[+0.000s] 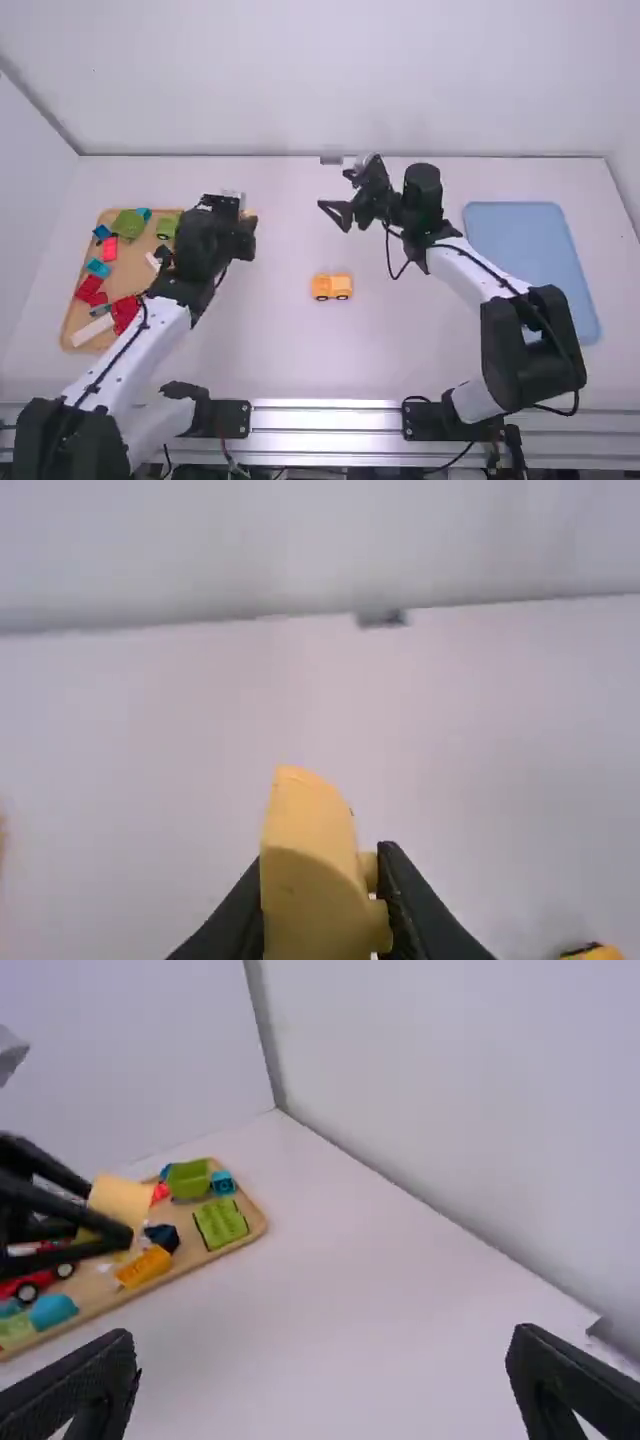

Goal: Assemble lego blocks to make yellow taxi

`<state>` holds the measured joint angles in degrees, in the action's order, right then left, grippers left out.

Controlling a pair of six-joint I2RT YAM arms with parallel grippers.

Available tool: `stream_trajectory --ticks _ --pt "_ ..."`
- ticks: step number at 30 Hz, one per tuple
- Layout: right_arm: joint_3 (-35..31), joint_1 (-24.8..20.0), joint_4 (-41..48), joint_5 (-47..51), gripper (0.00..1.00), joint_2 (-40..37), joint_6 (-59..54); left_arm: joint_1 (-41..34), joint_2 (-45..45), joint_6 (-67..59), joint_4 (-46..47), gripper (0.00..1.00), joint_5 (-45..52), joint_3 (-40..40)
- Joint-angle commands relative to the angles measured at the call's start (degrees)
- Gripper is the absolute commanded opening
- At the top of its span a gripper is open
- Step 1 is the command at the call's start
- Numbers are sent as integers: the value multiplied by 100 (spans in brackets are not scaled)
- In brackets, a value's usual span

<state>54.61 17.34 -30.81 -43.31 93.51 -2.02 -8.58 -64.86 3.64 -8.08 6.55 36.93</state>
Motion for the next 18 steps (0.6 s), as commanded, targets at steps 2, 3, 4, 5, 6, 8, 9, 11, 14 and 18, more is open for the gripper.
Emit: stream_trajectory --ticks 2,3,4,5,6,8,9,11,14,18 --pt "-15 -15 -212 -177 98 396 922 -179 92 -697 -640 3 857 -352" --pt "-2 -48 -367 -461 98 555 1095 -205 90 -691 -866 5 957 -446" --pt "79 -109 -431 -839 98 717 1257 -203 87 -680 -1010 5 1051 -509" --pt "127 -131 -439 -1003 98 789 1320 -192 76 -695 -1067 6 1102 -533" --pt "247 -168 -435 -1320 98 933 1464 -184 50 -693 -1161 5 1202 -560" --pt "498 -229 -437 -1891 98 1204 1738 -208 -28 -693 -1300 4 1364 -577" --pt "584 -238 -435 -2100 98 1283 1794 -219 -52 -708 -1333 2 1405 -577" --pt "896 -243 -435 -2839 98 1580 1897 -295 -133 -955 -1370 2 1403 -577" --pt "1137 -291 -435 -3442 100 1781 1915 -461 -264 -1368 -1373 2 1399 -570" --pt "1290 -326 -422 -3952 89 1895 2068 -730 -424 -2057 -1388 2 1384 -570"
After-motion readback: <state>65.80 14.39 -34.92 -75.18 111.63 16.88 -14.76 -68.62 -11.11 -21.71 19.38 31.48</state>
